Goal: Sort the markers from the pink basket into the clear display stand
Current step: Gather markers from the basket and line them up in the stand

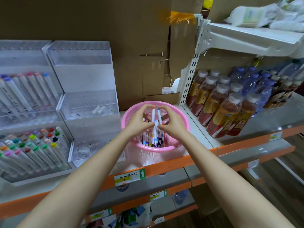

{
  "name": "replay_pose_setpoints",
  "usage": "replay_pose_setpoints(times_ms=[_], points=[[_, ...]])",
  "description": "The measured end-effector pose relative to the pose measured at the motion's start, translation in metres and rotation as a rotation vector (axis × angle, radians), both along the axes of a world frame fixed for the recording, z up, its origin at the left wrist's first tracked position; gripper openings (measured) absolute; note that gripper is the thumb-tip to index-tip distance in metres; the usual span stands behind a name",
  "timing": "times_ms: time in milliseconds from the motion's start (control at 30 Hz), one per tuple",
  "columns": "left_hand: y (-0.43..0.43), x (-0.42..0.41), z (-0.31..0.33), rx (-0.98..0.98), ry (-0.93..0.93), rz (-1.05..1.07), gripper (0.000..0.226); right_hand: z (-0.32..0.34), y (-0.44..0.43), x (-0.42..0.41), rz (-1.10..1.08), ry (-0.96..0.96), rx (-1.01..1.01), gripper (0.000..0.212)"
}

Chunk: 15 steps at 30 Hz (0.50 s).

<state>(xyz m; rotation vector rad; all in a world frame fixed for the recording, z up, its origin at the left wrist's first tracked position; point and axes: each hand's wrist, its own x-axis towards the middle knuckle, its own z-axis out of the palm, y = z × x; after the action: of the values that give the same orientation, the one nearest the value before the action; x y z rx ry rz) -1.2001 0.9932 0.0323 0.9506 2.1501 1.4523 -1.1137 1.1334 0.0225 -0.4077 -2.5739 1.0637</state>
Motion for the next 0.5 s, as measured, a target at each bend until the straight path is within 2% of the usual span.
replay_pose_setpoints(times_ms=[67,333,500], points=[[-0.003,0.003,0.004,0.033,0.041,0.031,0.056,0.004,-0.003,0.001,0.016,0.030,0.004,0.062],[-0.025,0.008,0.029,0.094,0.417,0.138,0.056,0.037,-0.034,-0.003,0.100,0.208,-0.104,0.055],[-0.060,0.012,0.053,0.132,0.550,0.282,0.054,0.055,-0.063,-0.016,0.120,0.298,-0.115,0.055]])
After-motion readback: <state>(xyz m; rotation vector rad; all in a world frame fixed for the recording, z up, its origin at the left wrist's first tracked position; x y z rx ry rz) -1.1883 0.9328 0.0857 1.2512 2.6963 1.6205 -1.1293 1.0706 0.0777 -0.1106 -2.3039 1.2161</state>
